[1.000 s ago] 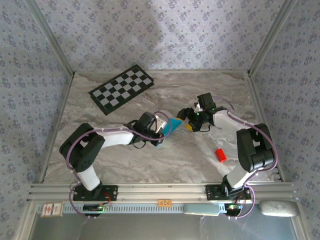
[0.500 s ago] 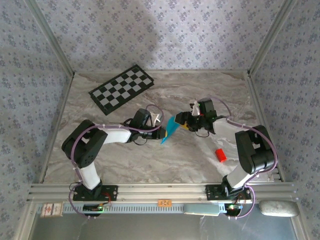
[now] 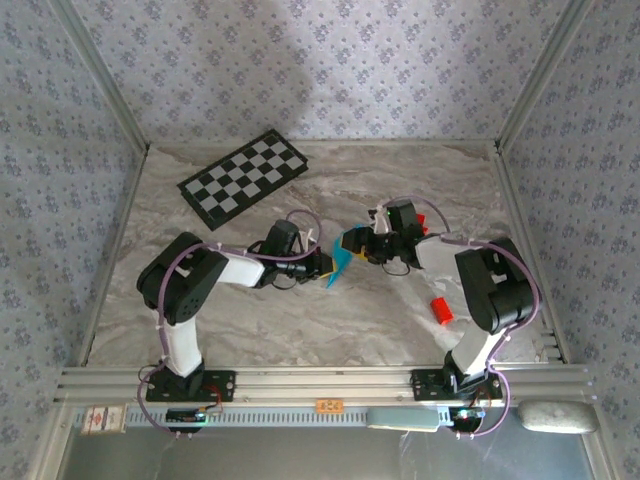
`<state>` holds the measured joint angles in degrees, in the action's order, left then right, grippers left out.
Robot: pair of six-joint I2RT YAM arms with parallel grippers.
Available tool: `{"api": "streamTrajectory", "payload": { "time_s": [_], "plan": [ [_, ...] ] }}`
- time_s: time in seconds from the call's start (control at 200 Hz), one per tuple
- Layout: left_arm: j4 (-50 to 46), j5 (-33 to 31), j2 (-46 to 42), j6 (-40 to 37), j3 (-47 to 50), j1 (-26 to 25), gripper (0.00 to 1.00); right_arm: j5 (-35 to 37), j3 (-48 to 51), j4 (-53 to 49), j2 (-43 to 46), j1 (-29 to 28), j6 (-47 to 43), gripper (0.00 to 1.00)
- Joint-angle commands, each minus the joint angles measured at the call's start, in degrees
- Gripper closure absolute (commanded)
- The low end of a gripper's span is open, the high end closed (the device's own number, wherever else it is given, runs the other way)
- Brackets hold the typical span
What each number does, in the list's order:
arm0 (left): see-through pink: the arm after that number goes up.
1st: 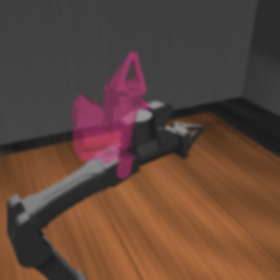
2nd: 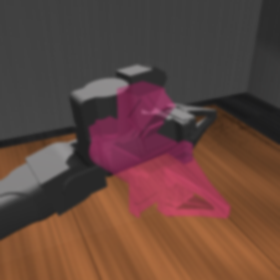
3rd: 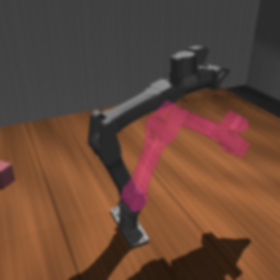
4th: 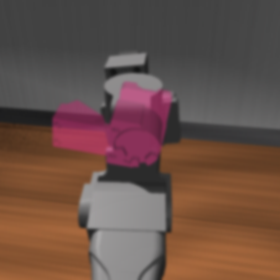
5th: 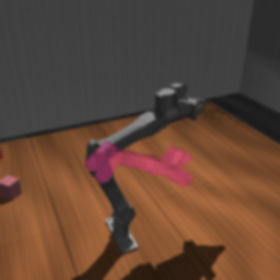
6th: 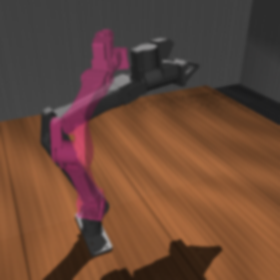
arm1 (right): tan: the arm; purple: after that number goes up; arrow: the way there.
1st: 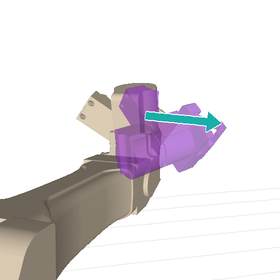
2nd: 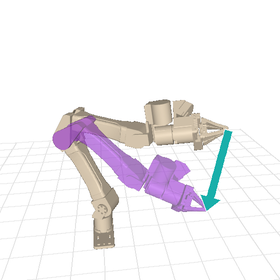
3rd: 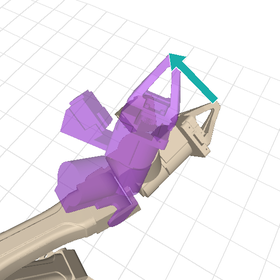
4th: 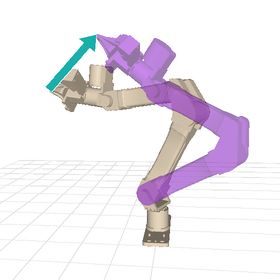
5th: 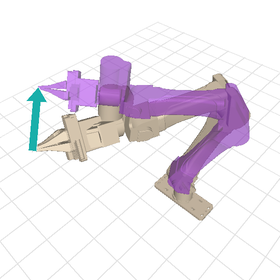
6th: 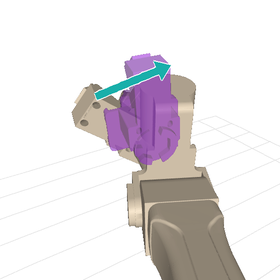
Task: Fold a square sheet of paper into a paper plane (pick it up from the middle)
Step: Fold the wing for the fifth time at the center of the table.
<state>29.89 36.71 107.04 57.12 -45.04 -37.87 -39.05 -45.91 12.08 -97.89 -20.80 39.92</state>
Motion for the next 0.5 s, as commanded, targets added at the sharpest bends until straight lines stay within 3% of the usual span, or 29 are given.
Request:
{"api": "streamTrajectory", "payload": {
  "time_s": [0.0,0.495],
  "plan": [
    [2.7,1.9,1.1,3.3,0.1,0.4,1.0,-0.3,-1.2,0.4,-1.2,-0.4,-1.6,0.41],
    [2.7,2.4,3.4,4.8,-0.1,0.7,1.0,-2.3,-2.1,2.3,-2.5,-1.7,-2.7,0.43]
  ]
}}
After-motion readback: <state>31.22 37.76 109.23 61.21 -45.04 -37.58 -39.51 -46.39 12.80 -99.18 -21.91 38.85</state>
